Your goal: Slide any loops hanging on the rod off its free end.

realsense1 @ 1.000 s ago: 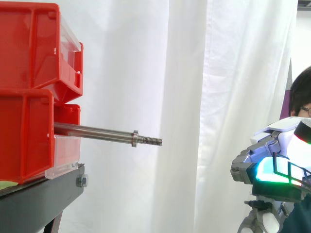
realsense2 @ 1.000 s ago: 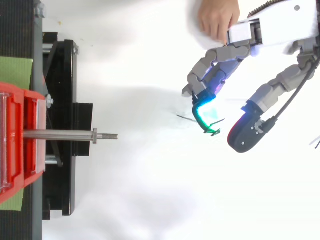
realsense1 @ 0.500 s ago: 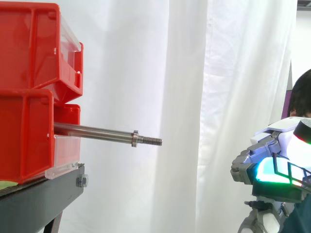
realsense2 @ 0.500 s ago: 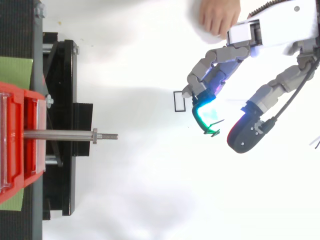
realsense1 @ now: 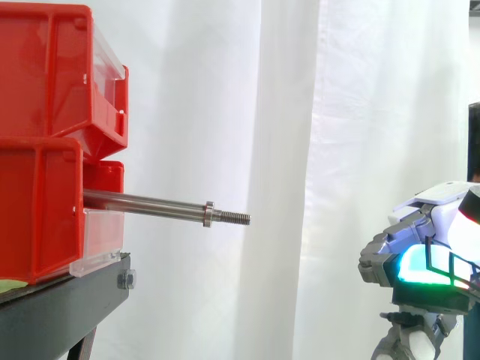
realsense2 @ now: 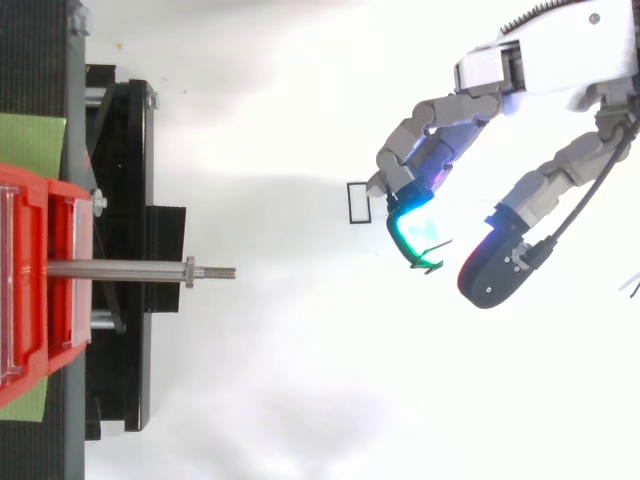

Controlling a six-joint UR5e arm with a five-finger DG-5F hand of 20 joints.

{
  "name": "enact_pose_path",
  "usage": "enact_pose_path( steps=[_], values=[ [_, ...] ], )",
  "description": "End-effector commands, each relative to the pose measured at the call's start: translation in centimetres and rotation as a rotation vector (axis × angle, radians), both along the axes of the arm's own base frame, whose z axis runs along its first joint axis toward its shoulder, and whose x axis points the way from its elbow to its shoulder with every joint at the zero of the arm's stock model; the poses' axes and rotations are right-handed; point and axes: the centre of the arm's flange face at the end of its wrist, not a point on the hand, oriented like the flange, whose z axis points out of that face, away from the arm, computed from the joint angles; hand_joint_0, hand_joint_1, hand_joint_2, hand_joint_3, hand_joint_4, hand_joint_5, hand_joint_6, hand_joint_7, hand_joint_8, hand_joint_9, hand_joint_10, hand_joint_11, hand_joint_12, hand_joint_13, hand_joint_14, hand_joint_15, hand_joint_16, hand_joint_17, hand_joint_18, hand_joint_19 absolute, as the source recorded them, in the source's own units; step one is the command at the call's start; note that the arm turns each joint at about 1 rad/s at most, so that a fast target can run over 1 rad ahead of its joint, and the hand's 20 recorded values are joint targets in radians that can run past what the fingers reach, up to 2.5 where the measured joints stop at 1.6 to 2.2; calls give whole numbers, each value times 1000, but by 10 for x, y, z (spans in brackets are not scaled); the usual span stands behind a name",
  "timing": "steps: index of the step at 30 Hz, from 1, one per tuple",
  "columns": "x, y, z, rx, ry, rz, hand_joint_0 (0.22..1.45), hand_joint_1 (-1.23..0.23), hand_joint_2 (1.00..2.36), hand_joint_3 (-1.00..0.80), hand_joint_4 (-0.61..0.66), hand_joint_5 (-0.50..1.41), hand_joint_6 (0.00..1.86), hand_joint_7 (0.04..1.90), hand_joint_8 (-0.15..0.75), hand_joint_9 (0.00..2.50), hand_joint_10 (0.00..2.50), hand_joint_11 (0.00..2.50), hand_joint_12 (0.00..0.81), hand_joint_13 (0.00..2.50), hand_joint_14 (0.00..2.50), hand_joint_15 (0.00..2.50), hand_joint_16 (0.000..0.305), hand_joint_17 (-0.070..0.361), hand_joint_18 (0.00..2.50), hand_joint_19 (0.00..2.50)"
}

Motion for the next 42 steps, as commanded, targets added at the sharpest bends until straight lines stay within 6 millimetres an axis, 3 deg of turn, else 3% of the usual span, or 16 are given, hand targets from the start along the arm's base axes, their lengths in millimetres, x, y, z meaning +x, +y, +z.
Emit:
enact_pose_path(
  steps=[1,9,16,29,34,42],
  values=[
    [-1,0,0,3,5,0,607,-825,1012,-348,157,-204,817,1302,254,656,6,179,279,511,0,0,42,94,442,29],
    [0,0,1,2,3,1,578,-701,1009,-395,151,-188,810,1324,269,698,6,187,284,531,0,0,42,95,453,41],
    [0,0,1,4,4,2,631,-852,1013,-352,135,-206,818,1318,252,661,8,181,279,522,0,0,42,94,452,15],
    [0,0,1,4,4,2,657,-885,1000,-500,156,-211,818,1280,247,653,6,173,275,526,0,0,41,93,466,0],
    [0,-1,1,4,4,0,625,-872,1000,-500,157,-211,817,1273,245,655,6,175,275,526,0,0,41,93,469,2],
    [0,-2,1,4,4,-1,479,-913,1000,-500,190,-210,814,1241,268,664,5,168,300,543,0,0,47,105,506,0]
  ],
)
